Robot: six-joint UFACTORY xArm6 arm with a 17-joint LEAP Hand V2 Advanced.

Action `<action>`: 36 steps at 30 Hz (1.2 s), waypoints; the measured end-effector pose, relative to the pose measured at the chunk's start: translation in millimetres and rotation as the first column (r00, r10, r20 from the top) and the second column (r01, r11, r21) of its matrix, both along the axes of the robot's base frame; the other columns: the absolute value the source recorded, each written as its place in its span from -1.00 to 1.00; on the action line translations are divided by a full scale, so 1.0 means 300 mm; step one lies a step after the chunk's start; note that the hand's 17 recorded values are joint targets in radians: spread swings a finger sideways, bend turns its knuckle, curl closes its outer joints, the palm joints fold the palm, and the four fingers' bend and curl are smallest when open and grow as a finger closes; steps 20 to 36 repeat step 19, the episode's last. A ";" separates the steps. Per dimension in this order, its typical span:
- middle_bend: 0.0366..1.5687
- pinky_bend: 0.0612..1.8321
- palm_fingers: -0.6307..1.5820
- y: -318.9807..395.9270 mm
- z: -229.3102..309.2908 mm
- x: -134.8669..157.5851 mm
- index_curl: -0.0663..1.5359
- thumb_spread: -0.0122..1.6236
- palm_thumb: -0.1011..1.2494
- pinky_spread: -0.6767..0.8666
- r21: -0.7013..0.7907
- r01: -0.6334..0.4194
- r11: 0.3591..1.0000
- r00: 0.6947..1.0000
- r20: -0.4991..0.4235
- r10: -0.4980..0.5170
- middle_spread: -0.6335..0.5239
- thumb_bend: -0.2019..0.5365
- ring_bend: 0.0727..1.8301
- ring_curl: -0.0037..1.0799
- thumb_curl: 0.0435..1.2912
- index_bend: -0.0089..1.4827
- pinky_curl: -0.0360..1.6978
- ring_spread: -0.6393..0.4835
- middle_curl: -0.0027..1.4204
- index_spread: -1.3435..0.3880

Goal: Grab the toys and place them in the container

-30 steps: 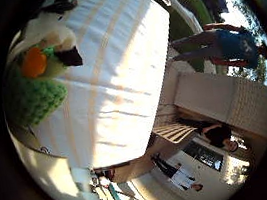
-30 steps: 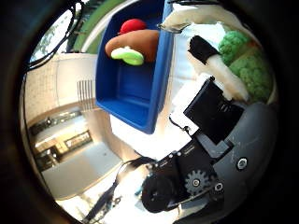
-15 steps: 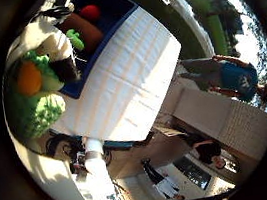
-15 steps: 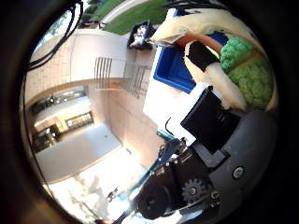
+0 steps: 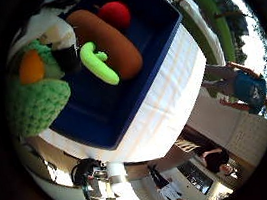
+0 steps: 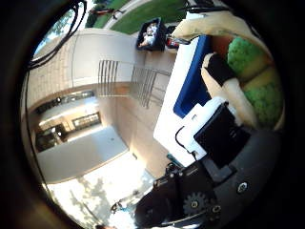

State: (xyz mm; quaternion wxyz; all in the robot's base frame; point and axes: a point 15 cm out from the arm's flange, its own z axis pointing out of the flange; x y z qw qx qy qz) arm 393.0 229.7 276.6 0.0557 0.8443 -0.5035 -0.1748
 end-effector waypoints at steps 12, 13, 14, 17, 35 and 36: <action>-0.91 -0.07 -0.56 -0.051 0.093 0.026 -0.80 0.44 0.26 0.48 0.041 -0.019 0.999 0.999 0.042 0.017 0.28 -0.52 -0.58 -0.40 -0.35 -0.52 -0.50 0.72 -0.45 0.04; -0.91 -0.08 -0.56 -0.057 0.124 0.029 -0.79 0.44 0.26 0.48 0.047 -0.016 0.999 0.998 0.061 0.013 0.28 -0.52 -0.59 -0.40 -0.35 -0.53 -0.51 0.73 -0.47 0.04; -0.91 -0.09 -0.55 -0.068 0.160 0.029 -0.78 0.43 0.26 0.49 0.055 -0.011 0.998 0.997 0.082 0.006 0.29 -0.52 -0.60 -0.41 -0.36 -0.56 -0.52 0.73 -0.49 0.04; -0.90 -0.12 -0.52 -0.119 0.265 0.013 -0.75 0.43 0.27 0.50 0.071 0.003 0.997 0.991 0.130 -0.013 0.29 -0.52 -0.62 -0.42 -0.36 -0.61 -0.54 0.73 -0.54 0.05; -0.90 -0.15 -0.50 -0.151 0.328 -0.019 -0.73 0.42 0.27 0.50 0.076 0.003 0.997 0.989 0.150 -0.015 0.29 -0.52 -0.63 -0.42 -0.37 -0.63 -0.56 0.73 -0.57 0.05; -0.90 -0.15 -0.50 -0.151 0.328 -0.019 -0.73 0.42 0.27 0.50 0.076 0.003 0.997 0.989 0.150 -0.015 0.29 -0.52 -0.63 -0.42 -0.37 -0.63 -0.56 0.73 -0.57 0.05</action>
